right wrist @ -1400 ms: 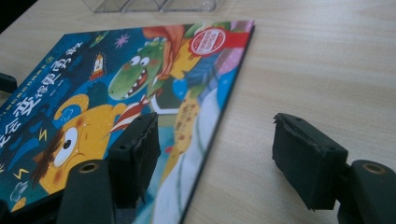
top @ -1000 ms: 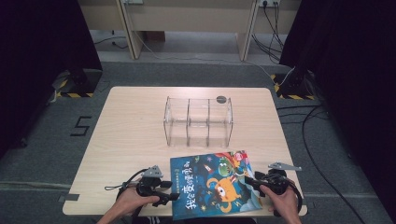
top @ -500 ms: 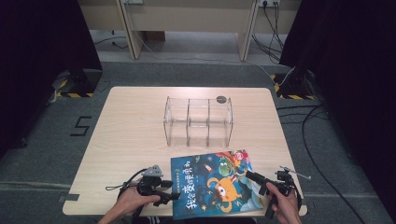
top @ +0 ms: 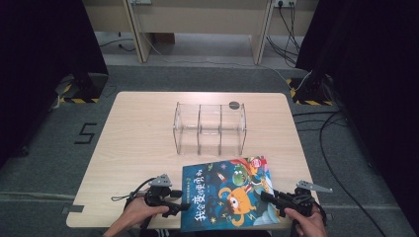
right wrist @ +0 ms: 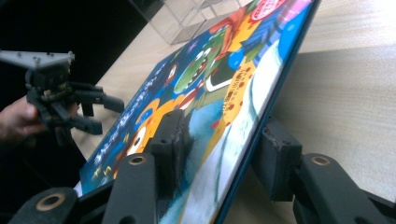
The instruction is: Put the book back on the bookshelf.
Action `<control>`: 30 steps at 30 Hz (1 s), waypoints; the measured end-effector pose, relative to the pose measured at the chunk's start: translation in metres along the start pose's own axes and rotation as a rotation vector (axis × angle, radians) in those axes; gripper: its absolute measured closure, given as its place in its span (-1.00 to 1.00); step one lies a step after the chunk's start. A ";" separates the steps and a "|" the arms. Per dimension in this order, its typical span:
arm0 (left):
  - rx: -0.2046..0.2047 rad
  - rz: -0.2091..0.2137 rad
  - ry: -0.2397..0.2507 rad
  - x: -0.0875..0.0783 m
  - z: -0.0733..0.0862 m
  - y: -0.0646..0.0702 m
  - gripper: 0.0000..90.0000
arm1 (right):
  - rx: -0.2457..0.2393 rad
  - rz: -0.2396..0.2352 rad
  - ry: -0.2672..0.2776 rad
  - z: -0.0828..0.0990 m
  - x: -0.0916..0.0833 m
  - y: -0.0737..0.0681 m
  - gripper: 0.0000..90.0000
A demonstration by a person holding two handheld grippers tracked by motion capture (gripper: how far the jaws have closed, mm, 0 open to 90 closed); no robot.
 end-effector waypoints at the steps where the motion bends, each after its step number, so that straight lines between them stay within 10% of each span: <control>1: -0.001 0.003 -0.001 0.000 0.000 0.000 -0.25 | -0.016 -0.009 0.011 -0.001 -0.001 -0.002 0.27; 6: 0.000 0.008 0.003 0.000 0.000 0.001 -0.32 | -0.139 -0.025 0.067 -0.011 -0.003 -0.013 0.26; 30: -0.040 0.022 0.028 0.004 -0.004 0.000 -0.40 | -0.278 -0.042 0.107 -0.016 -0.017 -0.022 0.26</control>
Point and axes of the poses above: each handheld gripper's, and its own axes: x roughly forward along the jaws, z roughly out of its underside, y roughly to its right, the point moved 8 cm from there along x, roughly forward along the jaws, and after that the axes turned 1 degree about -x, right-handed, at the moved point
